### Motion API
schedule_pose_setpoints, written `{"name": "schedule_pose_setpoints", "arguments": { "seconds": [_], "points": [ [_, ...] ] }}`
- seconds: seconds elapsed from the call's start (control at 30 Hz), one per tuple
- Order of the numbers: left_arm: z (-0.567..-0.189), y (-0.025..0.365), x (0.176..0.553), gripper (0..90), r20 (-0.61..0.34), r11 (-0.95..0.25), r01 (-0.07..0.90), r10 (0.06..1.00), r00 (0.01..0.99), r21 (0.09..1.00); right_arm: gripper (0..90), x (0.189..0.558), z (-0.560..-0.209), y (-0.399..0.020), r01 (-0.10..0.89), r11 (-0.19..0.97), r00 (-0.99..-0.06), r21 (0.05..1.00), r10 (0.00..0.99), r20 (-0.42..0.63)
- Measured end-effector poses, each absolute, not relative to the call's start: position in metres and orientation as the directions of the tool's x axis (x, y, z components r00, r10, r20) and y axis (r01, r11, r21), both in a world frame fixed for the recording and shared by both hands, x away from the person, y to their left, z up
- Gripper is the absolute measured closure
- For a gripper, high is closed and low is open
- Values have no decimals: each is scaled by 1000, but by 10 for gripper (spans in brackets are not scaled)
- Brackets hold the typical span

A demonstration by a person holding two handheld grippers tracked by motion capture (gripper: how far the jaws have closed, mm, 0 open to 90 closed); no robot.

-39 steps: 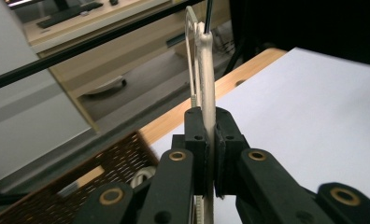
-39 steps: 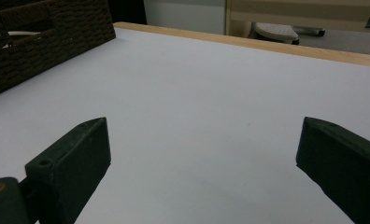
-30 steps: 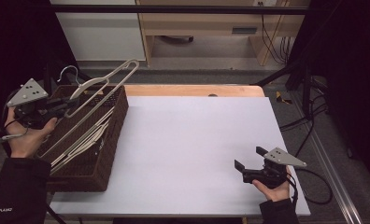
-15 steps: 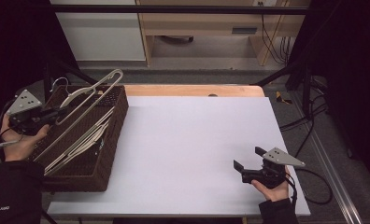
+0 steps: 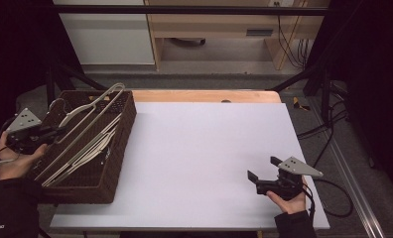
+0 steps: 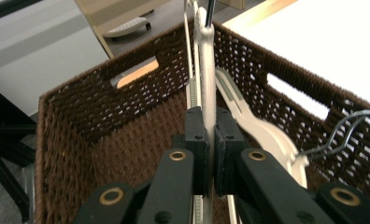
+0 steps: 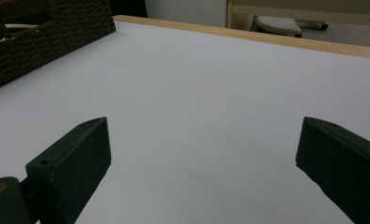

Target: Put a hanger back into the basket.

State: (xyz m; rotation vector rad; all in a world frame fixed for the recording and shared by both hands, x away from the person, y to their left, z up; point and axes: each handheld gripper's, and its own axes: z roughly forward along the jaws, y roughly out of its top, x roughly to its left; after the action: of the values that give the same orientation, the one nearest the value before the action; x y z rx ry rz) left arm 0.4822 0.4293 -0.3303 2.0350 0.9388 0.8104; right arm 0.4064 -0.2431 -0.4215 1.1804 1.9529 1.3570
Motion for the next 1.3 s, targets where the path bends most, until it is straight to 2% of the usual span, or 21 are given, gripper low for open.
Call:
{"name": "schedule_pose_setpoints", "arguments": {
  "seconds": [0.3,0.57,0.8,0.93,1.07,1.3],
  "points": [
    [-341,433,479,863,238,-487,379,806,541,787,38,407,-423,-242,381,141,-512,914,855,81],
    [-366,416,491,861,288,-561,440,787,545,701,38,407,-423,-242,377,145,-517,915,853,77],
    [-374,423,490,846,249,-546,490,800,546,679,39,406,-423,-242,377,146,-517,915,852,77],
    [-364,418,485,734,232,-536,484,800,554,692,39,406,-422,-240,380,145,-516,914,853,79],
    [-354,409,481,572,179,-461,489,837,518,740,39,406,-422,-240,377,142,-517,915,852,81],
    [-333,393,467,386,99,-328,406,866,491,853,39,406,-421,-241,375,138,-518,917,851,84]
  ]
}}
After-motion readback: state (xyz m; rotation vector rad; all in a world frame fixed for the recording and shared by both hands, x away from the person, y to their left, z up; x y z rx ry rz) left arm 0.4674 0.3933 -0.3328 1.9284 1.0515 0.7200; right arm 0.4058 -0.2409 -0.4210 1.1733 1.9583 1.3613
